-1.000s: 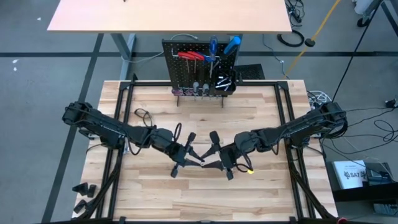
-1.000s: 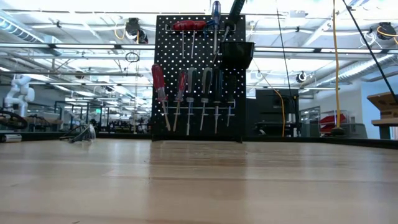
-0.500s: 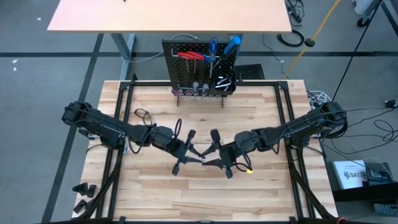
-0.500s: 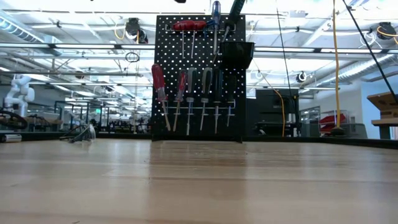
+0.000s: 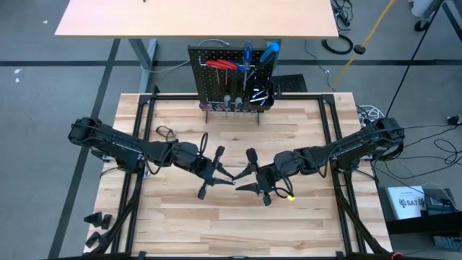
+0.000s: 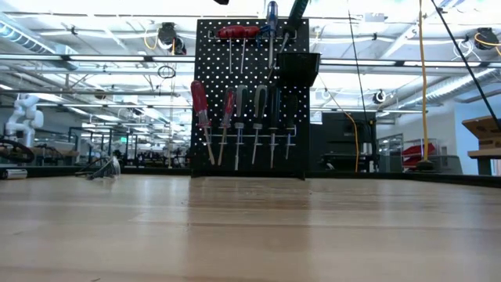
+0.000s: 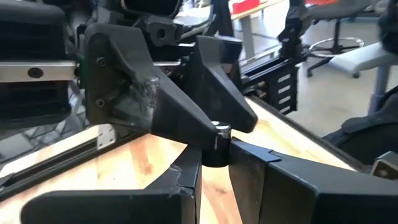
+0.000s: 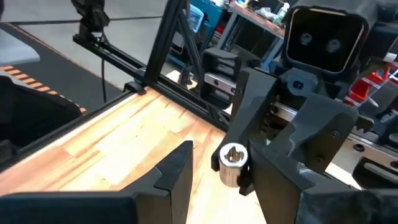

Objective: Hang tools onto peg board
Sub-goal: Put the socket wrench into the black bin on the peg board

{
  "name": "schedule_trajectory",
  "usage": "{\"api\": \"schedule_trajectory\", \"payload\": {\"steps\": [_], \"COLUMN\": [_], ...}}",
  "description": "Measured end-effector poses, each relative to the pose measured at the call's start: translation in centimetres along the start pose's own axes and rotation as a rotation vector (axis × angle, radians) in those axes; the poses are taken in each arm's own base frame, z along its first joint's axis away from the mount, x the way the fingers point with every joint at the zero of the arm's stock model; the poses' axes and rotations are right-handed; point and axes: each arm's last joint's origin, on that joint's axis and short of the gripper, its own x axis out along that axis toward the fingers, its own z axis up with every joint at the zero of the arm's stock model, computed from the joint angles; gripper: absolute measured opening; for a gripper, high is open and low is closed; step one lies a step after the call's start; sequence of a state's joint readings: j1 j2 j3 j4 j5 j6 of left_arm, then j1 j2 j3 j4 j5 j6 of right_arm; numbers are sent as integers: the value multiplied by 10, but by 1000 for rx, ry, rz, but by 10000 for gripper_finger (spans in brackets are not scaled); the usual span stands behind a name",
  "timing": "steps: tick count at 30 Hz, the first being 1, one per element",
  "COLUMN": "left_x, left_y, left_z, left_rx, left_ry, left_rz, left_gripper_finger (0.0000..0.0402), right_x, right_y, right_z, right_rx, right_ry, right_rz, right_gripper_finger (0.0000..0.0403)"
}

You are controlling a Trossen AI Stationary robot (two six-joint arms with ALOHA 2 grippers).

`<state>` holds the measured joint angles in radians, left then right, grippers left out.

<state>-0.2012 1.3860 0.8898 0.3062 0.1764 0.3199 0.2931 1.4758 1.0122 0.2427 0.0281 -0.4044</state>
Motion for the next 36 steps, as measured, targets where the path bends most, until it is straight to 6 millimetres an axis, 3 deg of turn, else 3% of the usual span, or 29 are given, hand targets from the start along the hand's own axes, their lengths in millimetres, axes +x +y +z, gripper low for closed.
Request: {"api": "schedule_trajectory", "payload": {"steps": [7, 18, 36], "left_x": [-1, 2, 7], "left_y": [-1, -1, 1], "left_z": [2, 5, 3], "left_rx": [1, -34, -37], "left_ry": [-18, -73, -87], "left_rz": [-38, -39, 16], "left_gripper_finger": [57, 57, 57], "right_x": [0, -1, -1], "right_y": [1, -1, -1], "right_z": [0, 4, 4], "right_rx": [-2, 0, 19], "right_ry": [-4, -39, -47], "right_rz": [9, -6, -12], "right_gripper_finger": [141, 101, 99]}}
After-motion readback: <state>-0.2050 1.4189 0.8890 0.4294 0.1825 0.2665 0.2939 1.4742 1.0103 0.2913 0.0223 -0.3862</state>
